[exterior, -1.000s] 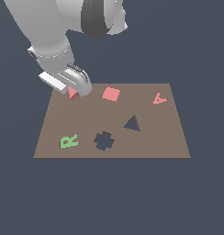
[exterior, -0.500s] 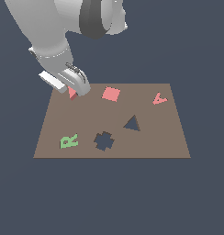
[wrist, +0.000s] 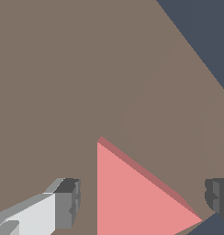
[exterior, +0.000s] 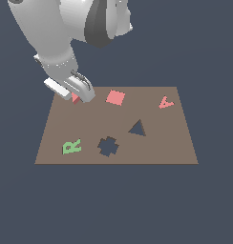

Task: Insert a designated object into the corresponding slot on a board.

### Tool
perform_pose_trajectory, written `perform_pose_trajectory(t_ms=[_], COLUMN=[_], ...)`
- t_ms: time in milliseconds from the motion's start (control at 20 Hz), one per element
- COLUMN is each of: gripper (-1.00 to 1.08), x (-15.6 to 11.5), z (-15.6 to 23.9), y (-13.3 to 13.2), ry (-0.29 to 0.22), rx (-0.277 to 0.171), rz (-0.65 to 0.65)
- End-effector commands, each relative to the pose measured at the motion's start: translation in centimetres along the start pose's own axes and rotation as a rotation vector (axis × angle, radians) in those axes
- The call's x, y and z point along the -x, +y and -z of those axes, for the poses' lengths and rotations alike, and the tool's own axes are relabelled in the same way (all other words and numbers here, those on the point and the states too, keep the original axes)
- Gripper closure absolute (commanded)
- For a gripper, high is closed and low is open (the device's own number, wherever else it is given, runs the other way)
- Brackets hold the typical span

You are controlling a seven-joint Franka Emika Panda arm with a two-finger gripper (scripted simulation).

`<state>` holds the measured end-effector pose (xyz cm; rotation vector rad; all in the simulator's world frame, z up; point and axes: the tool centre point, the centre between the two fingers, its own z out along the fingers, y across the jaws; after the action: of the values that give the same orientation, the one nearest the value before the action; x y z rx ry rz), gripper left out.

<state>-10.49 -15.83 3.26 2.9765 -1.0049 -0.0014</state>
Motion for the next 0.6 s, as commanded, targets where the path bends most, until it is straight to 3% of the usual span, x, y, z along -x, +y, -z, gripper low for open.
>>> perform_pose_trajectory(t_ms=[0,50,550], gripper=[-0.92,1.08,1.08], x=[-0.01,-0.01,0.01], z=[-0.27,-0.27,-0.21], y=[-0.04,-0.04,-0.08], ry=[0.001,0.001,0.001], rx=[-0.001,-0.001,-0.001], rz=[0.001,0.001,0.001])
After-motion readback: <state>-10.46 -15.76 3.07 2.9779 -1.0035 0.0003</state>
